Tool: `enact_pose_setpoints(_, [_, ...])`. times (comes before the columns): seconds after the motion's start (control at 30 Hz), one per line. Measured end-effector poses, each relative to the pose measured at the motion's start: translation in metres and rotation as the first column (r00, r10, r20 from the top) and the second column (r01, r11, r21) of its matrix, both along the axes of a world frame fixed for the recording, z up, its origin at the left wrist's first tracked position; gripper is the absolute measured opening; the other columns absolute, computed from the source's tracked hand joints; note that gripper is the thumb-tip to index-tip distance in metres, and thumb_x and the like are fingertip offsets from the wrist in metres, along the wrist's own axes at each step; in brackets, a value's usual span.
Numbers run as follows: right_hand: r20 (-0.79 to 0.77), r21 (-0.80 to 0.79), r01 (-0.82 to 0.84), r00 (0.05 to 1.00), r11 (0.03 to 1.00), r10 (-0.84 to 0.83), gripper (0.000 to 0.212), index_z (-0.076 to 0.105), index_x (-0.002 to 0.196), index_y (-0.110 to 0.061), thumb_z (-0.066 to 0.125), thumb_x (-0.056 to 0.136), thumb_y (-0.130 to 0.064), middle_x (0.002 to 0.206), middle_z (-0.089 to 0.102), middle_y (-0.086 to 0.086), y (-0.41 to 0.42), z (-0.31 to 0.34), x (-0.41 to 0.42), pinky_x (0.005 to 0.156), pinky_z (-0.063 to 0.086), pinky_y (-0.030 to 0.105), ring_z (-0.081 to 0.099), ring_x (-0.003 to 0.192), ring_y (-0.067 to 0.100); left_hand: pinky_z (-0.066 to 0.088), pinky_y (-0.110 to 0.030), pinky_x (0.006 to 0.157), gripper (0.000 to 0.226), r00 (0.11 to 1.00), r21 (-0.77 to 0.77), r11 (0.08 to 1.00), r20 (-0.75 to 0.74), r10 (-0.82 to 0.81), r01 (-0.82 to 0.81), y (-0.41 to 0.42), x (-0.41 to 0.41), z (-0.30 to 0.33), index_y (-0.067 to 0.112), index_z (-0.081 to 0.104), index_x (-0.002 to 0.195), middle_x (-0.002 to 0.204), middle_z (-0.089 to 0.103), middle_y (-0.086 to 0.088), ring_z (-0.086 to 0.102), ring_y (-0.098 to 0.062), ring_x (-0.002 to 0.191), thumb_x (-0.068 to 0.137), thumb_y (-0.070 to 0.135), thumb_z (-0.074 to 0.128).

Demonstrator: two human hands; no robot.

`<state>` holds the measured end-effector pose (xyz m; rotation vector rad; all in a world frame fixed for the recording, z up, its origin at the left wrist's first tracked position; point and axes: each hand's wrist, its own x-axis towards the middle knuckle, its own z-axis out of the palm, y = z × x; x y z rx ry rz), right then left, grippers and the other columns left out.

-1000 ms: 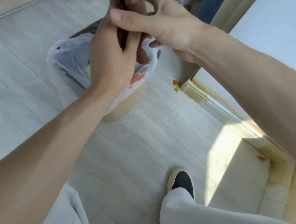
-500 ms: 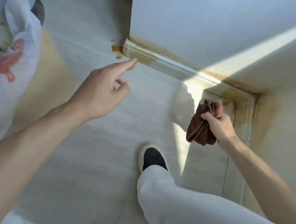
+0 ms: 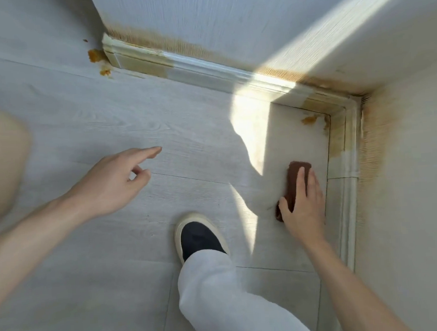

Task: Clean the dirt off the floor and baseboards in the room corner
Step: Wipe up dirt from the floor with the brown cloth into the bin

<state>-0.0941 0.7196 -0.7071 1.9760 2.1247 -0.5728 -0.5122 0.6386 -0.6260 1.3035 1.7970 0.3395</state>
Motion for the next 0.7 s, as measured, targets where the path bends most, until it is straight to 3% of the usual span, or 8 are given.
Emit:
enact_pose_setpoints(0.07, [0.03, 0.038, -0.169, 0.985, 0.985, 0.168, 0.083, 0.0, 0.166, -0.019, 0.053, 0.102, -0.031, 0.172, -0.011, 0.007, -0.007, -0.011, -0.009, 0.129, 0.005, 0.044, -0.008, 0.159, 0.026, 0.046, -0.021, 0.085, 0.052, 1.0, -0.023, 1.0, -0.014, -0.004, 0.003, -0.004, -0.006, -0.003, 0.041, 0.043, 0.152, 0.145, 0.05, 0.029, 0.055, 0.013, 0.107, 0.104, 0.026, 0.052])
enact_pose_setpoints(0.13, [0.036, 0.082, -0.22, 0.975, 0.972, 0.217, 0.078, 0.006, 0.166, -0.016, 0.051, 0.102, -0.021, 0.173, -0.009, 0.009, -0.009, -0.021, -0.01, 0.129, 0.008, 0.047, -0.007, 0.159, 0.027, 0.046, -0.022, 0.085, 0.051, 0.999, -0.044, 0.999, -0.028, 0.028, -0.029, -0.009, -0.017, -0.003, 0.041, 0.044, 0.152, 0.143, 0.051, 0.03, 0.056, 0.012, 0.107, 0.103, 0.027, 0.052])
enact_pose_setpoints(0.3, [-0.04, 0.111, 0.136, 0.99, 0.984, -0.132, 0.071, 0.007, 0.165, -0.016, 0.046, 0.107, -0.022, 0.173, -0.003, 0.011, 0.035, -0.029, -0.033, 0.128, 0.01, 0.052, 0.0, 0.159, 0.032, 0.047, -0.028, 0.082, 0.051, 0.984, -0.04, 0.987, -0.096, 0.152, -0.156, -0.031, -0.048, 0.002, 0.037, 0.046, 0.15, 0.141, 0.055, 0.025, 0.058, 0.013, 0.097, 0.102, 0.023, 0.053])
enact_pose_setpoints(0.4, [-0.059, 0.153, 0.137, 0.99, 0.979, -0.129, 0.072, 0.012, 0.165, -0.012, 0.047, 0.102, -0.02, 0.171, 0.002, 0.018, 0.061, -0.035, -0.101, 0.127, 0.012, 0.053, 0.004, 0.158, 0.038, 0.045, -0.026, 0.076, 0.055, 0.957, -0.005, 0.962, -0.103, 0.271, -0.273, -0.049, -0.065, 0.01, 0.036, 0.048, 0.149, 0.139, 0.057, 0.023, 0.06, 0.009, 0.09, 0.1, 0.014, 0.055])
enact_pose_setpoints(0.5, [-0.122, 0.162, -0.047, 0.99, 0.986, 0.067, 0.071, 0.019, 0.164, -0.012, 0.04, 0.097, -0.026, 0.171, 0.008, 0.018, 0.074, -0.037, -0.194, 0.127, 0.011, 0.052, 0.007, 0.157, 0.038, 0.045, -0.023, 0.071, 0.057, 0.916, 0.034, 0.922, -0.103, 0.388, -0.386, -0.068, -0.079, 0.016, 0.037, 0.046, 0.149, 0.137, 0.057, 0.025, 0.065, -0.011, 0.08, 0.099, 0.01, 0.052])
enact_pose_setpoints(0.57, [-0.19, 0.176, -0.242, 0.943, 0.954, 0.274, 0.072, 0.024, 0.162, -0.009, 0.034, 0.094, -0.031, 0.17, 0.013, 0.021, 0.08, -0.034, -0.271, 0.128, 0.008, 0.052, 0.009, 0.157, 0.041, 0.05, -0.026, 0.071, 0.059, 0.889, 0.053, 0.893, -0.086, 0.449, -0.446, -0.079, -0.086, 0.017, 0.038, 0.043, 0.15, 0.137, 0.057, 0.026, 0.067, -0.022, 0.083, 0.099, 0.01, 0.051])
enact_pose_setpoints(0.63, [-0.223, 0.207, -0.497, 0.815, 0.843, 0.535, 0.072, 0.026, 0.162, -0.011, 0.034, 0.095, -0.034, 0.17, 0.014, 0.019, 0.067, -0.033, -0.341, 0.128, 0.008, 0.053, 0.008, 0.157, 0.039, 0.056, -0.032, 0.071, 0.06, 0.874, 0.057, 0.876, -0.062, 0.481, -0.478, -0.085, -0.089, 0.014, 0.041, 0.042, 0.15, 0.137, 0.057, 0.025, 0.068, -0.023, 0.086, 0.098, 0.011, 0.05])
enact_pose_setpoints(0.7, [-0.264, 0.223, -0.762, 0.554, 0.608, 0.79, 0.071, 0.029, 0.162, -0.014, 0.043, 0.095, -0.032, 0.17, 0.016, 0.015, 0.026, -0.034, -0.381, 0.127, 0.013, 0.054, 0.01, 0.158, 0.036, 0.057, -0.033, 0.075, 0.061, 0.874, 0.064, 0.876, -0.061, 0.482, -0.479, -0.083, -0.09, 0.011, 0.039, 0.043, 0.15, 0.139, 0.058, 0.022, 0.068, -0.018, 0.093, 0.098, 0.009, 0.05])
